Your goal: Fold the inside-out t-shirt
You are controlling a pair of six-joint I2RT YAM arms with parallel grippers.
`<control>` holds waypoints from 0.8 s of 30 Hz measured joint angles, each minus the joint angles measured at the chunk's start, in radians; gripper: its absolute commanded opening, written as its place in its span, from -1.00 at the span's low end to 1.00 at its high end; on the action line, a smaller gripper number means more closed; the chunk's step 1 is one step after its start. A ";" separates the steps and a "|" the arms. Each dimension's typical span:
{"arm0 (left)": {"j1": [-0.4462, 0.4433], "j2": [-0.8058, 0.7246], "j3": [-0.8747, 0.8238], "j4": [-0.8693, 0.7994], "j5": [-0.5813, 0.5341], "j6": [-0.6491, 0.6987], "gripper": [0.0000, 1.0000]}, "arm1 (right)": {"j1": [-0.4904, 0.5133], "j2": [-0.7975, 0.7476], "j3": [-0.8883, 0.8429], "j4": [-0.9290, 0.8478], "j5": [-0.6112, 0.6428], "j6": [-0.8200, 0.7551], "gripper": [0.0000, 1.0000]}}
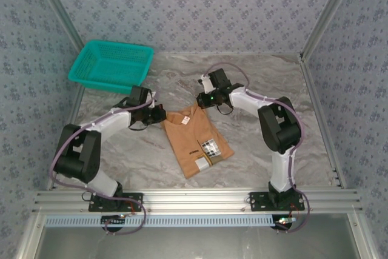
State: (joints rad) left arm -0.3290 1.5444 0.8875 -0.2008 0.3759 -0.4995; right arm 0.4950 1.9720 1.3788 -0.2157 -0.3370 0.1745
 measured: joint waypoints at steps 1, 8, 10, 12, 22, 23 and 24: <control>0.000 -0.008 0.000 0.006 -0.005 -0.002 -1.00 | -0.001 -0.005 0.000 0.004 0.000 0.000 -0.85; 0.000 0.026 -0.001 0.048 -0.087 -0.014 -0.82 | -0.006 0.052 0.054 0.023 0.034 0.006 -0.60; 0.000 0.052 -0.001 0.053 -0.121 -0.011 -0.62 | -0.006 0.100 0.090 0.025 0.058 0.011 -0.48; 0.000 0.076 -0.001 0.056 -0.172 -0.016 -0.42 | -0.007 0.148 0.131 0.010 0.091 0.011 -0.41; -0.005 -0.083 -0.095 0.087 -0.296 -0.046 0.09 | -0.016 0.034 0.046 -0.038 0.185 0.011 -0.20; -0.009 -0.114 -0.113 0.089 -0.288 -0.051 0.08 | -0.013 -0.002 0.015 -0.036 0.185 0.011 -0.19; -0.017 -0.142 -0.129 0.094 -0.271 -0.057 0.08 | -0.008 -0.039 -0.016 -0.030 0.183 0.011 -0.19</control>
State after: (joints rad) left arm -0.3462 1.4025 0.7589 -0.1066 0.1051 -0.5564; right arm 0.4873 1.9335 1.3628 -0.2455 -0.1543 0.1860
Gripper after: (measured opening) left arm 0.542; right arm 0.400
